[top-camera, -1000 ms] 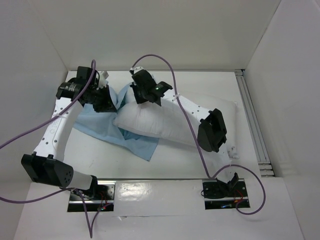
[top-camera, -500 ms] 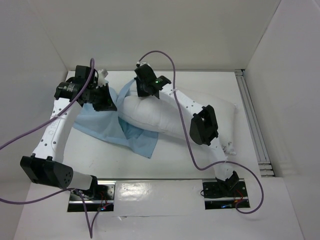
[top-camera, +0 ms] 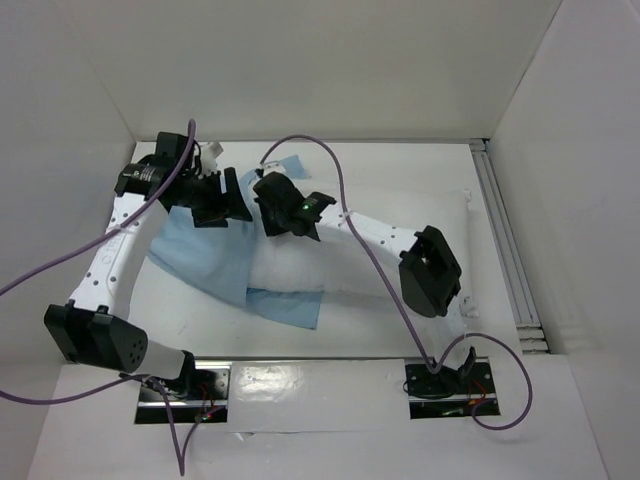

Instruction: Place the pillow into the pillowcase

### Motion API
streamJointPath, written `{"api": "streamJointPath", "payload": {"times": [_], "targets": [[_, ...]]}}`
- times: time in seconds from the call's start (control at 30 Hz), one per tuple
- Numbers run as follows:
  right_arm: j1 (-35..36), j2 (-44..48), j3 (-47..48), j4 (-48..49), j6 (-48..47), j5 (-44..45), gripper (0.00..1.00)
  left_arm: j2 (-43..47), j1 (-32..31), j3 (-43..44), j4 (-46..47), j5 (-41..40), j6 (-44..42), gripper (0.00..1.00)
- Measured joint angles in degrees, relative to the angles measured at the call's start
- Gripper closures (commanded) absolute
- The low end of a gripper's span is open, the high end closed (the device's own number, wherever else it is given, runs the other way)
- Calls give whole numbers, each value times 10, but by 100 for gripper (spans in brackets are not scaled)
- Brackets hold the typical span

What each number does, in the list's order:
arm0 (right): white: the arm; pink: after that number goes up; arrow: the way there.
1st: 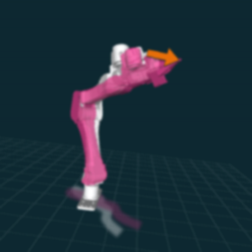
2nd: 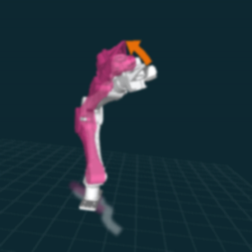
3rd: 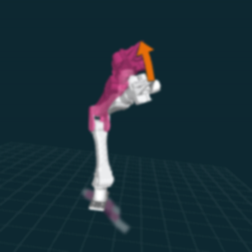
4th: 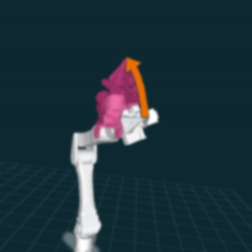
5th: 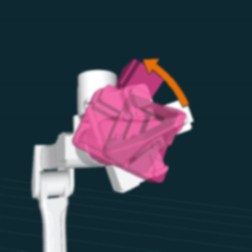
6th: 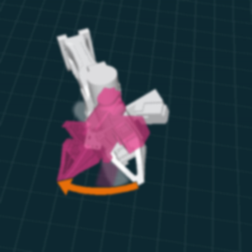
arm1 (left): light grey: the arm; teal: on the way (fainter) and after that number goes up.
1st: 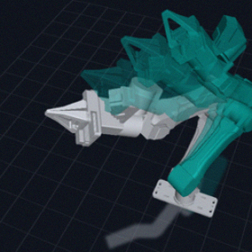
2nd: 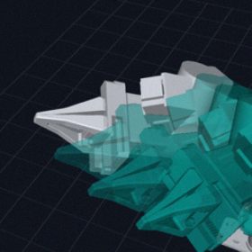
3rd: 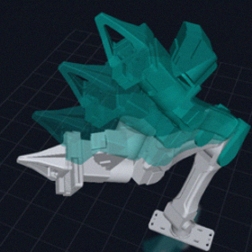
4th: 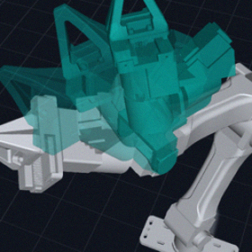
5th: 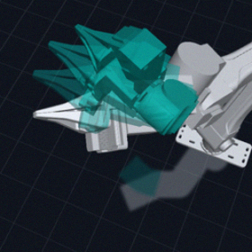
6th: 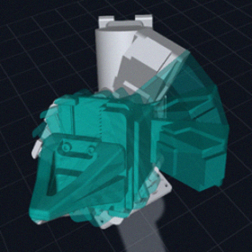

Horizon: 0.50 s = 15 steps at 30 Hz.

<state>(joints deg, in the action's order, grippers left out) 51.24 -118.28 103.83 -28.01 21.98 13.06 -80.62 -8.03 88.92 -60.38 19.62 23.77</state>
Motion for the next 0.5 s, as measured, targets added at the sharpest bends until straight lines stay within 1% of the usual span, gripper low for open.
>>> {"api": "streamJointPath", "payload": {"times": [0.07, 0.2, 0.3, 0.33, 0.5], "targets": [[5, 21, -31, 13, 8, -2, 100, -11, 0, 0, 9, 2, 3, 25], [0, 45, -80, 51, 20, -15, 100, -54, 0, 1, 38, -22, 8, 25], [-2, 47, -94, 72, 26, -20, 100, -111, 2, 10, 54, -49, 14, 25], [-3, 49, -97, 76, 27, -20, 100, -130, 3, 14, 57, -55, 17, 24], [-3, 54, -102, 83, 30, -23, 100, -204, 13, 22, 79, -82, 33, 25]]}}
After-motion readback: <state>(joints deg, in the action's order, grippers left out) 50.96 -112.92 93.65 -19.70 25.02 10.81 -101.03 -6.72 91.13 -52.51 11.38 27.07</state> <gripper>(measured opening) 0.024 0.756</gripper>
